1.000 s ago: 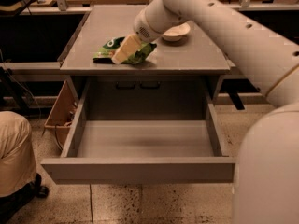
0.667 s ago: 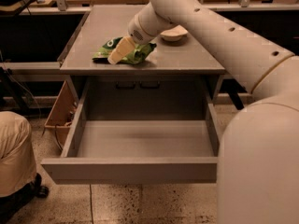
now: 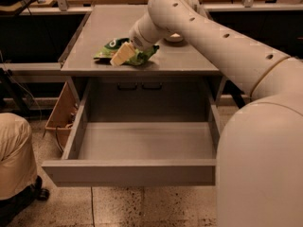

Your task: Place green rice chip bag into top drawer

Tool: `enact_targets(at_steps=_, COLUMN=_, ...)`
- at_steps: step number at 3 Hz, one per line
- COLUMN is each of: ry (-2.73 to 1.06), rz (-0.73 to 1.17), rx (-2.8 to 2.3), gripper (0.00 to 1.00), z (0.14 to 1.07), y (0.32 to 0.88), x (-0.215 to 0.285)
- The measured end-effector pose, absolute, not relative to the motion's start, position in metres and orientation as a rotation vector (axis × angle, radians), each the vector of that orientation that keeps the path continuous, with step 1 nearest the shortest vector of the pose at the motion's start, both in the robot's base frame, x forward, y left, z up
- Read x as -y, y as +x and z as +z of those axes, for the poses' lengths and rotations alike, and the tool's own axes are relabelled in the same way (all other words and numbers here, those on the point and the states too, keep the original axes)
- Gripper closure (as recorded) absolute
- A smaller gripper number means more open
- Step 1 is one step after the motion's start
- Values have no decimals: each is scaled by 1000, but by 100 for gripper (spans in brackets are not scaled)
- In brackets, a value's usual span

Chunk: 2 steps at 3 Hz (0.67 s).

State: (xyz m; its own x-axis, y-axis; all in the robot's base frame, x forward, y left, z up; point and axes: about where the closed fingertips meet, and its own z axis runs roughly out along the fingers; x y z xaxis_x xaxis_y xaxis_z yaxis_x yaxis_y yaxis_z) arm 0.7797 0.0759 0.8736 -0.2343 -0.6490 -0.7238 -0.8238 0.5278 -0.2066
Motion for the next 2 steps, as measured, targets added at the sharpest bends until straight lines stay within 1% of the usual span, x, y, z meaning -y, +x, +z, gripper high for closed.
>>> enact_targets(at_steps=1, ry=-1213, rz=251, rx=-1965, gripper=38, z=867, y=774, x=-74)
enact_targets(at_steps=2, ry=-1252, rz=222, rx=-1943, gripper=69, z=868, y=754, x=-65)
